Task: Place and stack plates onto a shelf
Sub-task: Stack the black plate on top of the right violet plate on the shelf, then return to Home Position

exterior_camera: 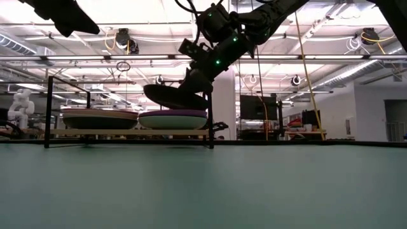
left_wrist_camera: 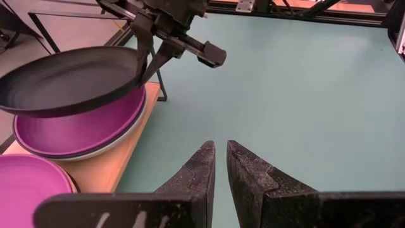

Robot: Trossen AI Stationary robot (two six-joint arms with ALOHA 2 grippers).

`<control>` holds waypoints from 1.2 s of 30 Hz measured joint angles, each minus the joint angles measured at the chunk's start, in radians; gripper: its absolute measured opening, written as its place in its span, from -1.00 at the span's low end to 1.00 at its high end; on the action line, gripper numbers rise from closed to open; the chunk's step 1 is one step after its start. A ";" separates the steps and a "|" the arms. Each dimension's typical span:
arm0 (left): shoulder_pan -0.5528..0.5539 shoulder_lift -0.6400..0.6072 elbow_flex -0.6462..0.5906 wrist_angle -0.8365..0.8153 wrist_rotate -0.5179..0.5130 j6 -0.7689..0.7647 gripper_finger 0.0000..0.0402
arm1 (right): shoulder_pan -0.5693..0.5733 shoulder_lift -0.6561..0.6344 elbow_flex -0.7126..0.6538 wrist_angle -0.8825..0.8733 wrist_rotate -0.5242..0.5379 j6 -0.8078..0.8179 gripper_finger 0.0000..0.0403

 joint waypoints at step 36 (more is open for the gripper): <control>0.000 0.003 -0.017 0.026 -0.013 0.041 -0.76 | 0.068 -0.098 0.000 0.007 -0.038 0.132 -0.42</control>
